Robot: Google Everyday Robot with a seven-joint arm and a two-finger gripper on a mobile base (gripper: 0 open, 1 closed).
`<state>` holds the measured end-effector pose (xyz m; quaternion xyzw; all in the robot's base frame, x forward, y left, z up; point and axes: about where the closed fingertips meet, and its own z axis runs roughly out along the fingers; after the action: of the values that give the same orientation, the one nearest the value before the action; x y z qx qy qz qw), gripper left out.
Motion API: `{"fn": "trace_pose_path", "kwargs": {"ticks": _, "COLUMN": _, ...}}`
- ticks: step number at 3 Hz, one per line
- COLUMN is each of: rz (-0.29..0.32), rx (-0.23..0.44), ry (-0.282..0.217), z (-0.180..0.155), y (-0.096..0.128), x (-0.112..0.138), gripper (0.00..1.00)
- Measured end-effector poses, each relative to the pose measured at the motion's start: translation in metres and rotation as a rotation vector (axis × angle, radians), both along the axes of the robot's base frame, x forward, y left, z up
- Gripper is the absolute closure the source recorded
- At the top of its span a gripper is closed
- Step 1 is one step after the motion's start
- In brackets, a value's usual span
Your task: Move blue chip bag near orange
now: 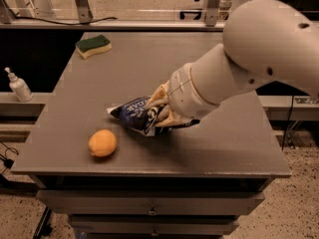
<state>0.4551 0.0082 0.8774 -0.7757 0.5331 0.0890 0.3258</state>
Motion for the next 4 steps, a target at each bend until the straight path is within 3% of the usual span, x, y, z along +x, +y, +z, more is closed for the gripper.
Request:
{"fn": "trace_pose_path", "kwargs": {"ticks": 1, "rz": -0.001, "rx": 0.008, "ry": 0.023, "z": -0.010, "y": 0.003, "x": -0.014, "gripper": 0.84}}
{"fn": "trace_pose_path", "kwargs": {"ticks": 4, "rz": -0.015, "rx": 0.023, "ry": 0.069, "z": -0.031, "y": 0.014, "x": -0.032, "gripper": 0.13}}
